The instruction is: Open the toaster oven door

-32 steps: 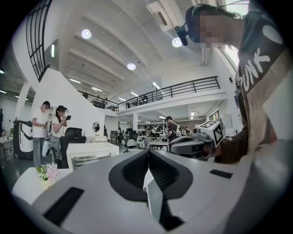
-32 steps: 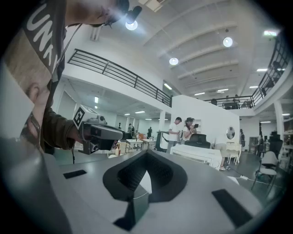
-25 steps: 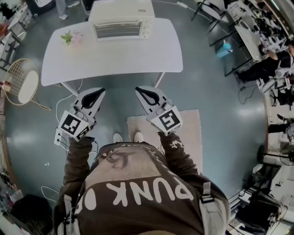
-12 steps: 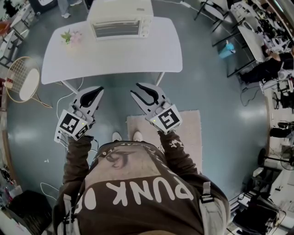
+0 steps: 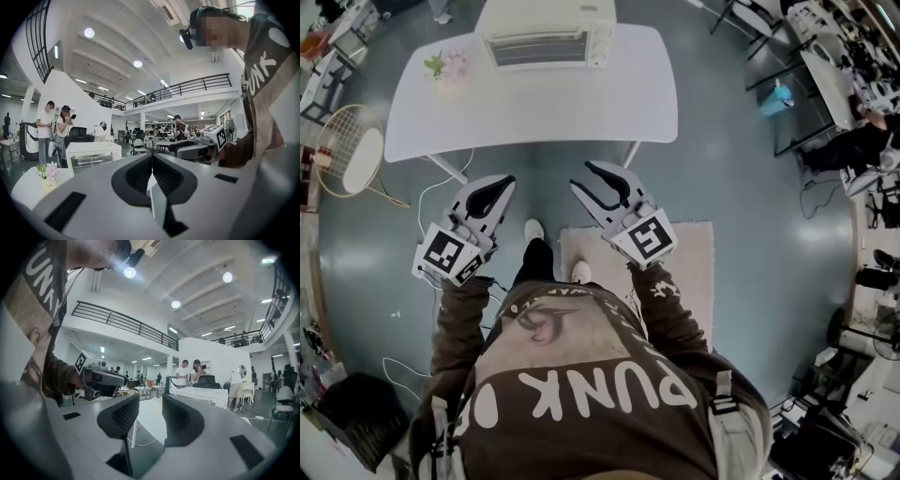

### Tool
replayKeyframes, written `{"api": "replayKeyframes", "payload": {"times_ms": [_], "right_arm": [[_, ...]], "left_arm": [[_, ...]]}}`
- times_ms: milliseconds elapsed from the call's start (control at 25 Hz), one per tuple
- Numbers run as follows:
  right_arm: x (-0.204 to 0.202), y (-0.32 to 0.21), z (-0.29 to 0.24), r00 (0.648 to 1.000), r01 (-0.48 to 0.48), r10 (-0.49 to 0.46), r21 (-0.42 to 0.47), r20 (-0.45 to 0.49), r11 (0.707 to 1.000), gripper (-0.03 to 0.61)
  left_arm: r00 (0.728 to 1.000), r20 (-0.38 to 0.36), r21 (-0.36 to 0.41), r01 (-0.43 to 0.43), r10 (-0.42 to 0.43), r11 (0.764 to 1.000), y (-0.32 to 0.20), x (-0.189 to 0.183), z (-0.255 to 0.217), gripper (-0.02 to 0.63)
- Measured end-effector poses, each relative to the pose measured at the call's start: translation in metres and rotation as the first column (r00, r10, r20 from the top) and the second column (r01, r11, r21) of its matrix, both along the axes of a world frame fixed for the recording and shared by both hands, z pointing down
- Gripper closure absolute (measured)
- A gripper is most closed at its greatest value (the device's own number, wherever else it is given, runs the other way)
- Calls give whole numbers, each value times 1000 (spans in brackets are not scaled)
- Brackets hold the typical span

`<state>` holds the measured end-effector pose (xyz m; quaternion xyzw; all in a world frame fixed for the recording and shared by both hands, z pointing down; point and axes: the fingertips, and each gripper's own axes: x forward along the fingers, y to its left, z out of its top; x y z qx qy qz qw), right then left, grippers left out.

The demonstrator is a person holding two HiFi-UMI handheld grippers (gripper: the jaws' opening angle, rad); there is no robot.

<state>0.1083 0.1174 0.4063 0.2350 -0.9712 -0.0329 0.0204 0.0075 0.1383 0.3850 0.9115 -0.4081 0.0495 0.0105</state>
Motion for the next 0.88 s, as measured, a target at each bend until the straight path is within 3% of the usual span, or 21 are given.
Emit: {"api": "replayKeyframes", "payload": {"times_ms": [560, 720, 880], "right_arm": [[-83, -178, 23, 986, -152, 147, -63, -78, 986, 396], [-86, -244, 19, 964, -249, 243, -48, -108, 967, 397], [-76, -323, 25, 923, -368, 357, -61, -140, 928, 426]], "left_arm": [[993, -51, -5, -107, 106, 994, -165, -99, 16, 607], [987, -59, -18, -147, 146, 989, -200, -117, 17, 607], [987, -61, -30, -151, 149, 988, -222, -127, 20, 607]]}}
